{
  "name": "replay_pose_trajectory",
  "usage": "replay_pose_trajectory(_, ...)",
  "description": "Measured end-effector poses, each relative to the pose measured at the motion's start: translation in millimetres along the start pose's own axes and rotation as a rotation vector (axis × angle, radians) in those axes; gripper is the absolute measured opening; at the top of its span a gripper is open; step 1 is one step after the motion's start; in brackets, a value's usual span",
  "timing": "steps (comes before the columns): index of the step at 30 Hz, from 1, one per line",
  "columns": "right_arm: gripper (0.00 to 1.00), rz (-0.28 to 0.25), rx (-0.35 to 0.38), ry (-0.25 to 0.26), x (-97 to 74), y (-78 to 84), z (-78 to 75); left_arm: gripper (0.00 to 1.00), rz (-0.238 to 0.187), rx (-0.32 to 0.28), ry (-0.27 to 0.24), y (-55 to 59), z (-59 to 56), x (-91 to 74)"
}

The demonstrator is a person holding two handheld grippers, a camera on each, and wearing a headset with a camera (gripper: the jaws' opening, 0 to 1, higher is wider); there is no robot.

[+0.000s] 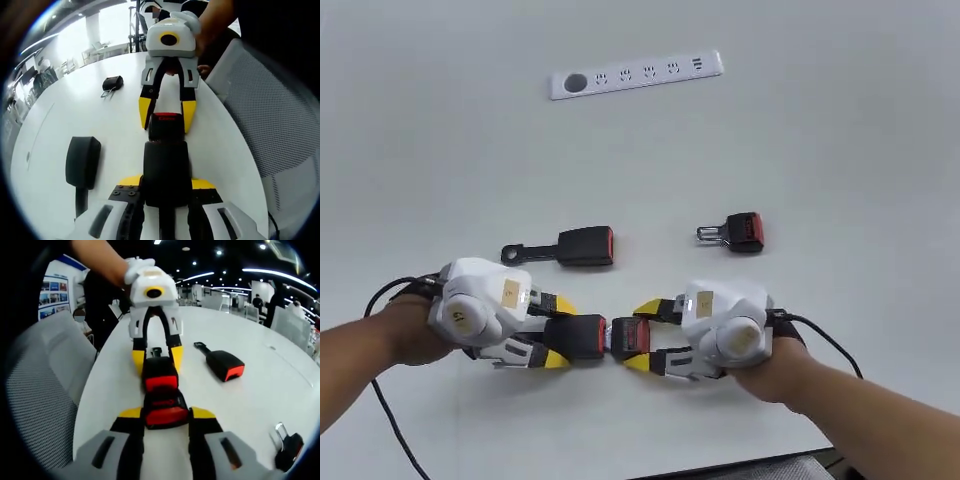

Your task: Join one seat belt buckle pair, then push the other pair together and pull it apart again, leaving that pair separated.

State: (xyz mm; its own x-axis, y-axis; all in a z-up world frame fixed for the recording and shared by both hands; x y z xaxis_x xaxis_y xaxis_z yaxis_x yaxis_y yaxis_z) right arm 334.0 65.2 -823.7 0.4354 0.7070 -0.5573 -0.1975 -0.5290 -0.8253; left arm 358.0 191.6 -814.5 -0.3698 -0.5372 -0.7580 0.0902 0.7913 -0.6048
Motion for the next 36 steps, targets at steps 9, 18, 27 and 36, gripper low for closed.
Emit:
replay_pose_trajectory(9, 0.32, -0.001, 0.014, 0.009, -0.2, 0.5, 0.0, 0.33, -0.021, -0.011, -0.002, 1.3, 0.0, -0.2)
replay_pose_trajectory(18, 0.33, 0.005, 0.010, 0.016, 0.9, -0.4, 2.1, 0.34, 0.011, 0.005, 0.000, 0.6, -0.4, 0.6)
replay_pose_trajectory(27, 0.36, 0.023, -0.023, 0.018, -0.5, -3.6, 3.7, 0.35, 0.074, -0.008, -0.012, -5.8, -1.2, 2.3)
replay_pose_trajectory(36, 0.75, -0.007, 0.052, 0.077, -7.7, -12.3, -2.5, 0.65, 0.056, -0.039, -0.061, -18.1, -5.5, -3.6)
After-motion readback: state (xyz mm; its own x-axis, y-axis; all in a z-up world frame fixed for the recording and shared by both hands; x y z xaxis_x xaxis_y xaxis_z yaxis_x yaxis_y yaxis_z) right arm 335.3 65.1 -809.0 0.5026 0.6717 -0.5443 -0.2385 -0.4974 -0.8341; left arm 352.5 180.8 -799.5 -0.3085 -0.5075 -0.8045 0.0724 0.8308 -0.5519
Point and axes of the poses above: the centre of the closed fingertips' face, and the gripper's own axes: x roughly forward along the fingers, z roughly to its left, y roughly out of its underside, the point moved 5 cm from there along -x, roughly backward along the fingers, and after that the axes turned 14 degrees about y, right-handed, at the moved point
